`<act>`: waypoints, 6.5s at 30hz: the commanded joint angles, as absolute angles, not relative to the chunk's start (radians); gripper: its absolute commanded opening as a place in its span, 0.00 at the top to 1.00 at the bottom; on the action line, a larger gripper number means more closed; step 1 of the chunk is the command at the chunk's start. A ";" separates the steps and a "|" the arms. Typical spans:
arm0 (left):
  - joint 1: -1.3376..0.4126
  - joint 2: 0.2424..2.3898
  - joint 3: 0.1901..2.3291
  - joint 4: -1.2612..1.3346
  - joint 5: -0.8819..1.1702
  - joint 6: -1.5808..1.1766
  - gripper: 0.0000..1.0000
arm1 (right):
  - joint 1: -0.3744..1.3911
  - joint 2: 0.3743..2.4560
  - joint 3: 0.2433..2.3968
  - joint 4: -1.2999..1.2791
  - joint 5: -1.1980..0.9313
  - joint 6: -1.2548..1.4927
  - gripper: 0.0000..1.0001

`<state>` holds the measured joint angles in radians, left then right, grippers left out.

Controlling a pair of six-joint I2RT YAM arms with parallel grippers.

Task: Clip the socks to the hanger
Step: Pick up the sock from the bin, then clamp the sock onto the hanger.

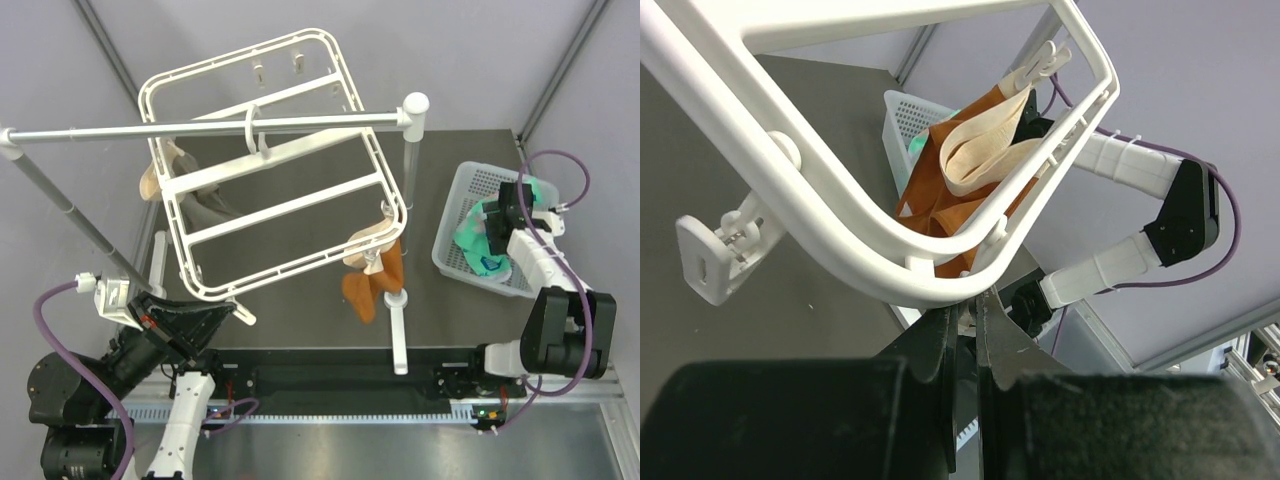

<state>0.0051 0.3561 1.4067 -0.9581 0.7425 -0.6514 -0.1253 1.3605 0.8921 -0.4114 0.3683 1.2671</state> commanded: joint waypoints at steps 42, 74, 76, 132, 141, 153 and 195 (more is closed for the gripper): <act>0.003 0.370 1.405 -0.942 0.749 -0.657 1.00 | -0.123 0.760 0.765 0.117 -0.192 0.408 1.00; 0.003 0.376 1.402 -0.920 0.739 -0.681 1.00 | 0.348 0.592 1.474 -0.922 -0.859 0.275 1.00; 0.005 0.377 1.402 -0.917 0.741 -0.686 1.00 | 0.421 0.595 1.393 -0.922 -0.925 0.276 1.00; 0.002 0.377 1.439 -0.908 0.749 -0.726 1.00 | 1.551 0.980 1.095 -0.037 0.086 0.546 1.00; 0.005 0.376 1.433 -0.904 0.750 -0.729 1.00 | 1.551 0.994 1.098 0.025 0.028 0.543 1.00; 0.003 0.374 1.433 -0.899 0.758 -0.733 1.00 | 1.551 0.997 1.086 0.070 0.015 0.545 1.00; 0.003 0.354 1.499 -0.928 0.750 -0.654 0.32 | 1.529 1.086 1.152 0.106 0.021 0.502 1.00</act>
